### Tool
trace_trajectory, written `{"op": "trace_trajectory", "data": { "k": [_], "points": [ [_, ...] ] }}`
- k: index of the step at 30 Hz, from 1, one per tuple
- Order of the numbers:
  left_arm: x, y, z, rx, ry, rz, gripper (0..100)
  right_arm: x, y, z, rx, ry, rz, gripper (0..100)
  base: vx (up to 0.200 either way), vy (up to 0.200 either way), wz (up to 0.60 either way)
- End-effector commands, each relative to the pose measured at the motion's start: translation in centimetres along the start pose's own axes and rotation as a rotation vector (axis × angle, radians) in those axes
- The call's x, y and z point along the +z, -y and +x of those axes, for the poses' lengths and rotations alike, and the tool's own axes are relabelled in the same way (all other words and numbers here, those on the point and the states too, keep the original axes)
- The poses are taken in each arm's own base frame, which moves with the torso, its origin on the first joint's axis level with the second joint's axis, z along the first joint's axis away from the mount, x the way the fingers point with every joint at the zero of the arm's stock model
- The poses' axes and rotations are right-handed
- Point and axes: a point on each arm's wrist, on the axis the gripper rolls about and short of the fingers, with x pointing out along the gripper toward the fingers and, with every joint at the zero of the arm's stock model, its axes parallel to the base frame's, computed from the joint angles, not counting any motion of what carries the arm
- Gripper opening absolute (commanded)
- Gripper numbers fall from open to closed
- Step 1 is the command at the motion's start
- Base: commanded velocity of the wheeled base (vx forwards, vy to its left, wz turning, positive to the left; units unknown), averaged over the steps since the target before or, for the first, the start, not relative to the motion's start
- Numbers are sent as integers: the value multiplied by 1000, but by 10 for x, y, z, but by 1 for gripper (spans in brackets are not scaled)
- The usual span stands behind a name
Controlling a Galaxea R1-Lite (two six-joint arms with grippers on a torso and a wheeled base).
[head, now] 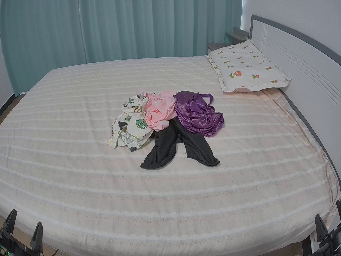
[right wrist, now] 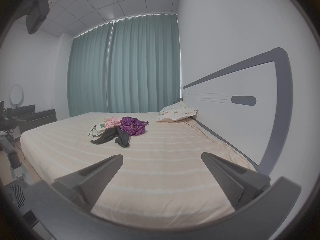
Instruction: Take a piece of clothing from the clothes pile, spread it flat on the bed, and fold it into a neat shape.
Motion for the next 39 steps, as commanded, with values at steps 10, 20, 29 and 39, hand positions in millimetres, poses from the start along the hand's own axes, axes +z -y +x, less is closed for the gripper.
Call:
{"op": "trace_trajectory", "data": {
  "k": [10,20,29,39],
  "points": [
    [-5,0,0,1,2,-1,100,88,-1,21,118,-73,10,100,0,0,0],
    [-5,0,0,1,0,-1,100,75,-14,160,257,-484,193,100,0,0,0],
    [-5,0,0,1,0,-1,100,45,-55,267,224,-572,309,100,0,0,0],
    [-5,0,0,1,0,-1,100,24,-90,330,130,-589,465,100,0,0,0]
  ]
}}
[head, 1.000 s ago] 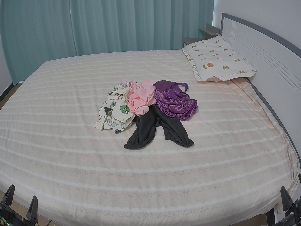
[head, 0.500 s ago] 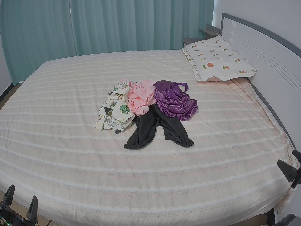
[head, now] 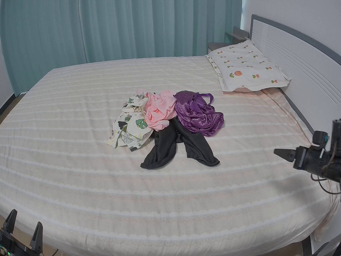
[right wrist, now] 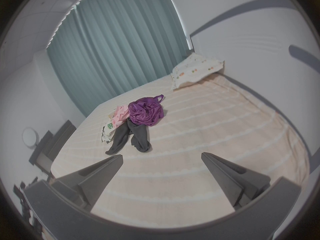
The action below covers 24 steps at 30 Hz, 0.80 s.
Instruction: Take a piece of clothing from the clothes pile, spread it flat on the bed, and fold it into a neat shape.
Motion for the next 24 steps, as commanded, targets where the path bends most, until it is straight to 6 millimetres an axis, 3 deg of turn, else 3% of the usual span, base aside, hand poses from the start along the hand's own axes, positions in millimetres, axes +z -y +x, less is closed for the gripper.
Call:
{"op": "trace_trajectory", "data": {
  "k": [1,12,24],
  "points": [
    [-5,0,0,1,0,-1,100,-21,-25,146,-35,-131,176,100,0,0,0],
    [-5,0,0,1,0,-1,100,-26,-58,186,-52,-91,192,100,0,0,0],
    [-5,0,0,1,1,-1,100,-43,-73,218,-29,-122,164,100,0,0,0]
  ]
}}
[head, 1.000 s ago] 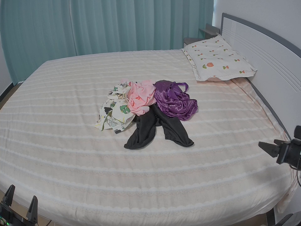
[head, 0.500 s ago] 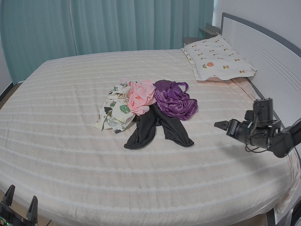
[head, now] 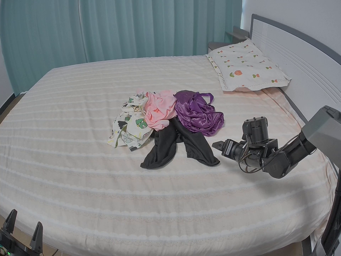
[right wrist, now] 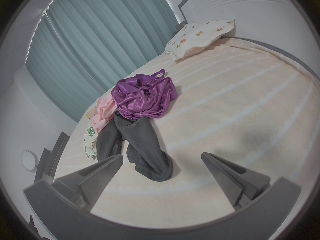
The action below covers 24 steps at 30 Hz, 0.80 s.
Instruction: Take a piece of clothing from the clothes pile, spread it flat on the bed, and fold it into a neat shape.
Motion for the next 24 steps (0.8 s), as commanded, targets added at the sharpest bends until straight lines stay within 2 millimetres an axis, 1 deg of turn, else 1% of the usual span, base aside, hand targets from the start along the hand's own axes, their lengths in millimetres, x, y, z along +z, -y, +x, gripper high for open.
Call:
{"op": "trace_trajectory", "data": {
  "k": [1,5,12,16,20,24],
  "points": [
    [-5,0,0,1,0,-1,100,-11,-3,18,2,-24,-13,100,0,0,0],
    [-5,0,0,1,0,-1,100,-21,-2,39,-5,-35,-14,100,0,0,0],
    [-5,0,0,1,0,-1,100,-25,-5,66,4,-28,-15,100,0,0,0],
    [-5,0,0,2,0,-1,100,-29,-8,77,10,-28,-23,100,0,0,0],
    [-5,0,0,1,0,-1,100,-24,-14,83,32,-5,-19,100,0,0,0],
    [-5,0,0,1,0,-1,100,-32,-16,90,32,-16,-25,100,0,0,0]
  ]
}}
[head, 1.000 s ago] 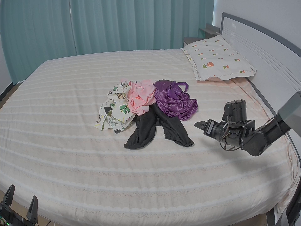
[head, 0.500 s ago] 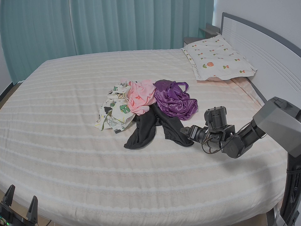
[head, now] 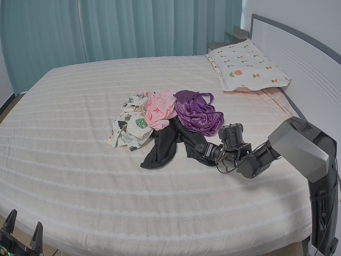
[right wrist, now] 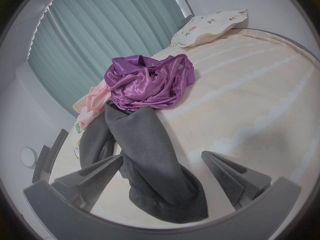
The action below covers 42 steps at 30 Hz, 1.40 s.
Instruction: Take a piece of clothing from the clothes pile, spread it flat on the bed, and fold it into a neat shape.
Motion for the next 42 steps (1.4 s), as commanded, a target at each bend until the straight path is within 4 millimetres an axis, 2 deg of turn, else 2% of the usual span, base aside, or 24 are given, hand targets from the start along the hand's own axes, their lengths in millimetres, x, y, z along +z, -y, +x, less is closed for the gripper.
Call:
{"op": "trace_trajectory", "data": {
  "k": [1,8,9,16,20,21,23,27,33,42],
  "points": [
    [-5,0,0,1,0,0,100,-9,-4,11,3,-4,-8,100,0,0,0],
    [-5,0,0,1,0,0,100,-14,-8,18,-10,1,-22,100,0,0,0],
    [-5,0,0,1,0,0,100,-15,-9,18,-14,-4,-25,0,0,0,0],
    [-5,0,0,1,0,0,100,-7,-7,7,-38,16,-10,0,0,0,0],
    [-5,0,0,1,0,0,100,3,-9,-28,-20,17,28,0,0,0,0],
    [-5,0,0,1,0,0,100,4,-9,-29,-18,18,32,0,0,0,0],
    [-5,0,0,1,0,0,100,10,-14,-54,37,20,100,0,0,0,0],
    [-5,0,0,2,0,0,100,-3,-11,-75,88,-27,157,0,0,0,0],
    [-5,0,0,1,2,4,100,-19,2,-107,128,-10,240,0,0,0,0],
    [-3,2,0,-75,-2,79,100,-49,17,-123,188,0,288,0,0,0,0]
  ]
}}
